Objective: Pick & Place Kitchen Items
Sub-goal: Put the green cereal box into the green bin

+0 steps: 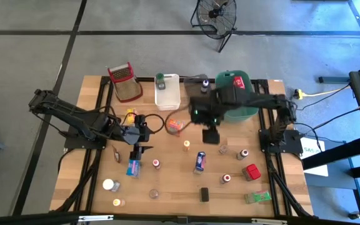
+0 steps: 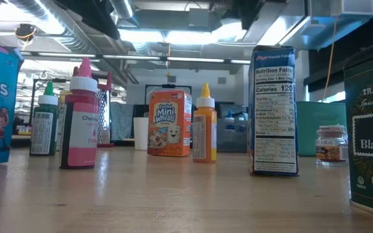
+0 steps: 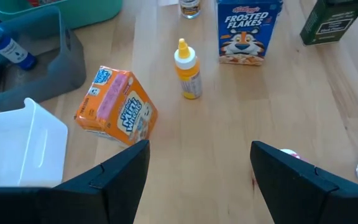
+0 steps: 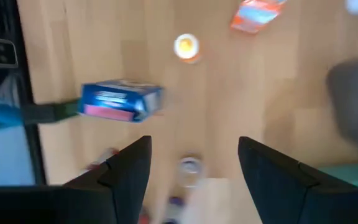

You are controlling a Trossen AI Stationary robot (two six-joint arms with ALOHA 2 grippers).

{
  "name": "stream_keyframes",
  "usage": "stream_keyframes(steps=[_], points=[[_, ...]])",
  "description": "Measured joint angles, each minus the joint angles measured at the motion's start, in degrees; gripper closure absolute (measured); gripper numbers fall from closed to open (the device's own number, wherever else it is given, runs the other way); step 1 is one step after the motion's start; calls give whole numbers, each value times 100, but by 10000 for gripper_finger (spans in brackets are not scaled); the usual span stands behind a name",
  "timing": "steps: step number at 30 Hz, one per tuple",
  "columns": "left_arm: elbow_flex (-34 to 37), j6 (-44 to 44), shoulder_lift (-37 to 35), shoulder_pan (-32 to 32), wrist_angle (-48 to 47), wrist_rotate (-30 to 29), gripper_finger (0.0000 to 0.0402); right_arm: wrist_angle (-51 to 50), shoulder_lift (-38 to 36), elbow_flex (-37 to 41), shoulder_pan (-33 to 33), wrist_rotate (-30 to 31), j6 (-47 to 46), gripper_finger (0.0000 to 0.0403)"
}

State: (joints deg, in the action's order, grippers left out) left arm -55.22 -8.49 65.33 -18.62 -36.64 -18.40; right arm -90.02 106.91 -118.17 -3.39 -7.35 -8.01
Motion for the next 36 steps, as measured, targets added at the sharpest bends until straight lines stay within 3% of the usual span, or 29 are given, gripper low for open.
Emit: stream_keyframes(steps=[4,13,17,26,31,36], points=[[0,-55,1,-119,0,-10,127,0,0,0,-640,410,-1411,160],[0,52,-1,-306,-2,-17,127,0,0,4,-1502,412,-4070,160],[0,312,-1,-316,-2,-12,127,0,-5,4,-1828,385,-4823,160],[0,922,1,-262,-4,7,127,-1,-61,9,-2641,-26,-5392,160],[0,1103,-1,-147,-7,11,127,-1,-141,13,-3309,-455,-4721,160],[0,1128,1,23,-4,162,127,0,-219,11,-4116,-403,-4114,160]])
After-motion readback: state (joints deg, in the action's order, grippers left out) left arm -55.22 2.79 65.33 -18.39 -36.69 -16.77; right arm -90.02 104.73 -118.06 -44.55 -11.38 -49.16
